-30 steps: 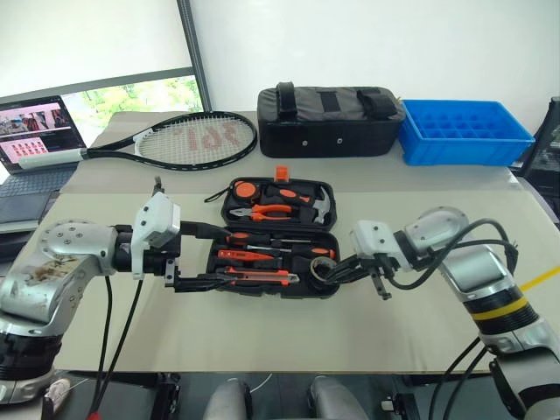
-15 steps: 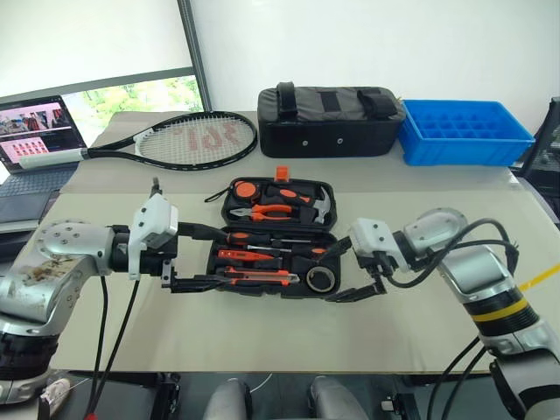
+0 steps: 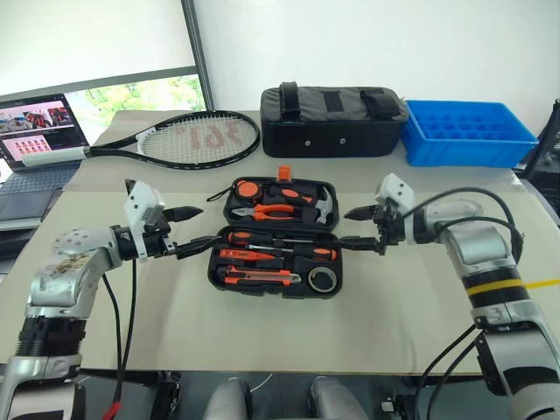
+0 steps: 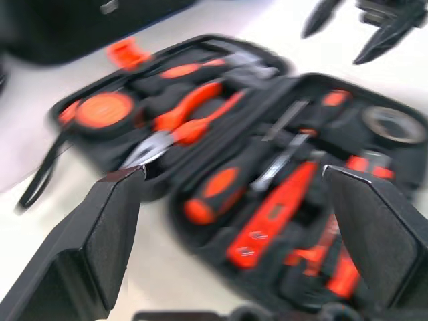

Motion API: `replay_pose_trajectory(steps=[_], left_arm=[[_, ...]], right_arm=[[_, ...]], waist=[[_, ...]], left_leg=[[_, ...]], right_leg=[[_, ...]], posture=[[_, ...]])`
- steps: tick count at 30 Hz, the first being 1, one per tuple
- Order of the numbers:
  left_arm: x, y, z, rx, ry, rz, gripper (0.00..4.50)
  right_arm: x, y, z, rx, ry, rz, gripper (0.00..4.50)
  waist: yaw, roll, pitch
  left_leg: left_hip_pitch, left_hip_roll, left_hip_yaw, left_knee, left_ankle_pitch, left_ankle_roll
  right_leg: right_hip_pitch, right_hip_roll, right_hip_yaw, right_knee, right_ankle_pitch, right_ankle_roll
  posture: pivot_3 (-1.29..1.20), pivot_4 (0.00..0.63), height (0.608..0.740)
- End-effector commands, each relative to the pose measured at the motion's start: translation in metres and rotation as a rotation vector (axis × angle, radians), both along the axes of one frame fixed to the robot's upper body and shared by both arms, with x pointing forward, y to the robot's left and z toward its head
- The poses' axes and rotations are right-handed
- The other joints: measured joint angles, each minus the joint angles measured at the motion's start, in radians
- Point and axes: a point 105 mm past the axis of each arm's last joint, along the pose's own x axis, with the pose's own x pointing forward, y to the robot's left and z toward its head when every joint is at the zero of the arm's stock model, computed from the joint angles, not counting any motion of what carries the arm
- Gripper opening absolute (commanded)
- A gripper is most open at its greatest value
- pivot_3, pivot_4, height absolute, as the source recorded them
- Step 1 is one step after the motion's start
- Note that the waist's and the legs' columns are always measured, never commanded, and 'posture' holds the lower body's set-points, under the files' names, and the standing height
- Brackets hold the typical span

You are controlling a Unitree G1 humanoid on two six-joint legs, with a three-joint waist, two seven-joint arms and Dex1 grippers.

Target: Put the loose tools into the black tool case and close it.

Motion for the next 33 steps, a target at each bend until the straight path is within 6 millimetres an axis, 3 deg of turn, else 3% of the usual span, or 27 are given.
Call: replay_pose_trajectory(steps=[1,6,14,21,27,33], left_arm=[[0.031,0.008,0.002,-0.108,0.103,0.102,4.50],[0.060,0.013,-0.002,-0.227,0.256,0.203,4.50],[0.078,0.005,-0.004,-0.308,0.380,0.224,4.50],[0.084,0.002,-0.007,-0.305,0.395,0.240,4.50],[0.085,0.002,-0.009,-0.322,0.409,0.246,4.50],[0.085,0.003,-0.011,-0.349,0.417,0.259,4.50]], right_arm=[[0.029,-0.004,0.023,0.238,0.125,-0.239,4.44],[0.047,-0.002,0.022,0.382,0.267,-0.377,4.44],[0.053,0.016,0.004,0.347,0.330,-0.385,4.44],[0.057,0.024,0.006,0.373,0.312,-0.378,2.42],[0.055,0.027,0.010,0.386,0.315,-0.336,0.24],[0.054,0.031,0.013,0.390,0.306,-0.299,0.11]], waist=[[0.000,0.000,0.000],[-0.006,0.000,0.000],[-0.010,0.000,0.000],[-0.010,0.001,0.000],[-0.018,0.001,0.000],[-0.022,0.001,0.000]], left_leg=[[-0.001,0.000,0.000,0.000,0.000,0.000],[-0.001,0.000,-0.001,-0.001,0.001,0.000],[-0.004,0.000,-0.001,-0.002,0.001,0.000],[-0.005,0.000,-0.001,-0.002,0.001,0.000],[-0.007,0.000,-0.001,-0.002,0.001,0.000],[-0.008,0.000,-0.001,-0.002,0.001,-0.001]], right_leg=[[-0.001,0.000,0.000,0.000,0.000,0.000],[-0.001,0.001,-0.001,0.001,0.000,0.000],[-0.004,0.001,-0.003,0.002,0.000,0.000],[-0.006,0.001,-0.003,0.008,0.000,0.000],[-0.012,0.001,-0.003,0.012,0.000,0.000],[-0.015,0.001,-0.003,0.016,0.000,0.000]], posture=[[0.00,0.150,0.707],[0.00,0.150,0.707],[0.00,0.150,0.707],[0.00,0.150,0.707],[0.00,0.150,0.707],[0.00,0.150,0.707]])
